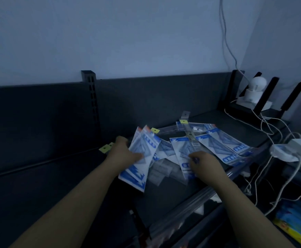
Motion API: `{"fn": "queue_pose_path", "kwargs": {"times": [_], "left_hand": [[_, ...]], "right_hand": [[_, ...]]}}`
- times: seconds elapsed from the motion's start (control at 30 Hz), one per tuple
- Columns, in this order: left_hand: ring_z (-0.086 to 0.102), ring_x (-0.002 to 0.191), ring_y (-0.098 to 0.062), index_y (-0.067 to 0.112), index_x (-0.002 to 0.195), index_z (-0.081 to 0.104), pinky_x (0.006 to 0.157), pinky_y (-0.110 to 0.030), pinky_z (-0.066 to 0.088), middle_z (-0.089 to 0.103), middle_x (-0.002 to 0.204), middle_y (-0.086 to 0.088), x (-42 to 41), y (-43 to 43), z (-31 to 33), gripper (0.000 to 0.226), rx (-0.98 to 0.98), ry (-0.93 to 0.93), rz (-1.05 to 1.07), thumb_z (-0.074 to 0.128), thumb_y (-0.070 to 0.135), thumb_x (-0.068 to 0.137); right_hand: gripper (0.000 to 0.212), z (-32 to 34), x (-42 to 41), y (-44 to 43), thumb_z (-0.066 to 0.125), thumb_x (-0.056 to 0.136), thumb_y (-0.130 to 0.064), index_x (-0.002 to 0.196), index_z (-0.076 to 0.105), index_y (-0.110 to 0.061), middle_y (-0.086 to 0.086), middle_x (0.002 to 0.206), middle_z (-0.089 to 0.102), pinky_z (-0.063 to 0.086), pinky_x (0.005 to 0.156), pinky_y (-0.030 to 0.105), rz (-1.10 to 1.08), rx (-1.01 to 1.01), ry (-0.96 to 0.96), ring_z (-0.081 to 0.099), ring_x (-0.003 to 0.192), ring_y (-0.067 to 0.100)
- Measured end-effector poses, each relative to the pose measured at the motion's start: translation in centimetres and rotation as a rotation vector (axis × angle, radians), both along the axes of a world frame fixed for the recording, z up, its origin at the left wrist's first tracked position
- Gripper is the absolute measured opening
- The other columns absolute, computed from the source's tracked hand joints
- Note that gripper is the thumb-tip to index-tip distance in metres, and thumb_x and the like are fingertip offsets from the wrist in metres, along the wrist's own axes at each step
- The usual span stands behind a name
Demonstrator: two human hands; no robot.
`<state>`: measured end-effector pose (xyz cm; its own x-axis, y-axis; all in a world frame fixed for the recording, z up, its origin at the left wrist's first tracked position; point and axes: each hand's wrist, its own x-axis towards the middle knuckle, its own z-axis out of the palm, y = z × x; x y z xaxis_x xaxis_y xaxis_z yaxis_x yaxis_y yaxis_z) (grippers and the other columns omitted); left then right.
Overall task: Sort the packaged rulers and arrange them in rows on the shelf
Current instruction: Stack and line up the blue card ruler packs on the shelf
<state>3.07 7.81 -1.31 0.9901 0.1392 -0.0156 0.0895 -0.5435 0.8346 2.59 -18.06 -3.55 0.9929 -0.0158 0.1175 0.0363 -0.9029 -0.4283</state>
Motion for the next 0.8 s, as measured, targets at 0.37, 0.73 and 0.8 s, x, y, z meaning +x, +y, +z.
{"fn": "queue_pose_path", "kwargs": {"times": [0.37,0.73,0.8], "left_hand": [[0.060,0.103,-0.028,0.001,0.116,0.057,0.079,-0.033,0.050,0.061,0.116,-0.014,5.2,-5.1,-0.9,0.040,0.040,0.074,-0.002,0.070,0.014,0.080],[0.056,0.091,-0.020,0.008,0.104,0.060,0.077,-0.028,0.045,0.061,0.102,-0.007,5.4,-5.0,-0.6,0.028,-0.130,0.100,-0.017,0.070,-0.002,0.080],[0.056,0.092,-0.019,0.011,0.101,0.057,0.077,-0.027,0.044,0.059,0.101,-0.006,5.1,-4.4,-0.5,0.026,-0.155,0.058,0.017,0.068,-0.001,0.081]], "right_hand": [[0.041,-0.3,3.9,-1.2,0.059,0.083,-0.053,0.094,0.053,-0.014,0.008,0.100,0.055,0.034,0.093,0.037,0.094,-0.148,0.019,0.049,0.109,0.026],[0.035,0.4,4.7,-0.6,0.070,0.082,-0.031,0.105,0.062,-0.006,0.009,0.098,0.061,0.048,0.082,0.042,0.266,0.142,0.065,0.058,0.092,0.024],[0.040,0.9,4.8,0.3,0.068,0.085,-0.029,0.119,0.059,-0.009,0.009,0.115,0.060,0.047,0.087,0.035,0.318,0.191,0.120,0.057,0.103,0.022]]}}
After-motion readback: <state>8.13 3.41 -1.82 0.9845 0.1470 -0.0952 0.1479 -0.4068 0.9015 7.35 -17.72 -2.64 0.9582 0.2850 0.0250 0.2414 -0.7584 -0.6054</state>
